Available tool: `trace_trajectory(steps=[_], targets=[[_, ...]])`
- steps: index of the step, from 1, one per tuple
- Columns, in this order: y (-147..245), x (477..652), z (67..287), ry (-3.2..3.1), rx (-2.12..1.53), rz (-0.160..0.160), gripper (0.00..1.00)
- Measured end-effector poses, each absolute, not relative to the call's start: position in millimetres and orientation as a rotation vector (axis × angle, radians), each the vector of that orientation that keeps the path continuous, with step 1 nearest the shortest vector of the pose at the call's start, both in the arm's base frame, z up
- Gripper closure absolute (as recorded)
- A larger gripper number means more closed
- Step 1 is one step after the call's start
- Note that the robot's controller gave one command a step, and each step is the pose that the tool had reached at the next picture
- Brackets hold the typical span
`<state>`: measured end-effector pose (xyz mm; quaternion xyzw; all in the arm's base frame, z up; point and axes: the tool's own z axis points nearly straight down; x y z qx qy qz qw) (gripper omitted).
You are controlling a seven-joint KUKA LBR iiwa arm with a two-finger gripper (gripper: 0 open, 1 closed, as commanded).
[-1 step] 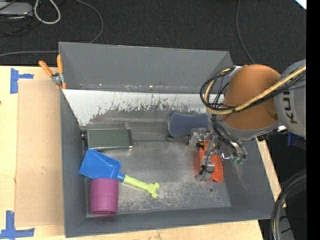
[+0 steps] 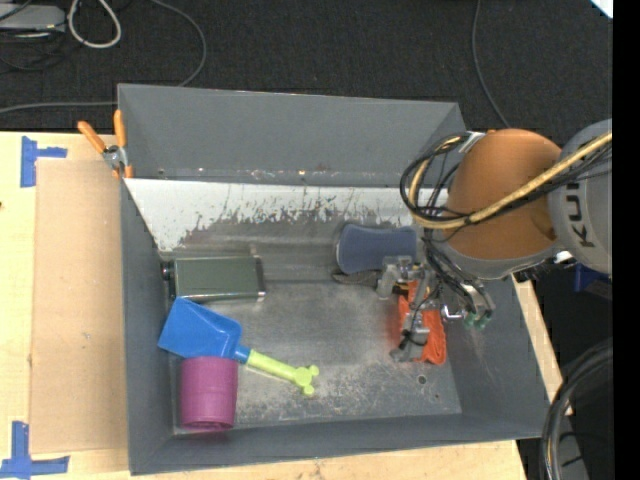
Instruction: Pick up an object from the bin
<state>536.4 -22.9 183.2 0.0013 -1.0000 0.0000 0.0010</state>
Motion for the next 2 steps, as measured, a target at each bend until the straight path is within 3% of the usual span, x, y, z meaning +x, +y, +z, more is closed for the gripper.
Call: trace_trajectory(steps=[2], targets=[[-43,542.5,203,-3.14,0.036,-0.002,0.0]])
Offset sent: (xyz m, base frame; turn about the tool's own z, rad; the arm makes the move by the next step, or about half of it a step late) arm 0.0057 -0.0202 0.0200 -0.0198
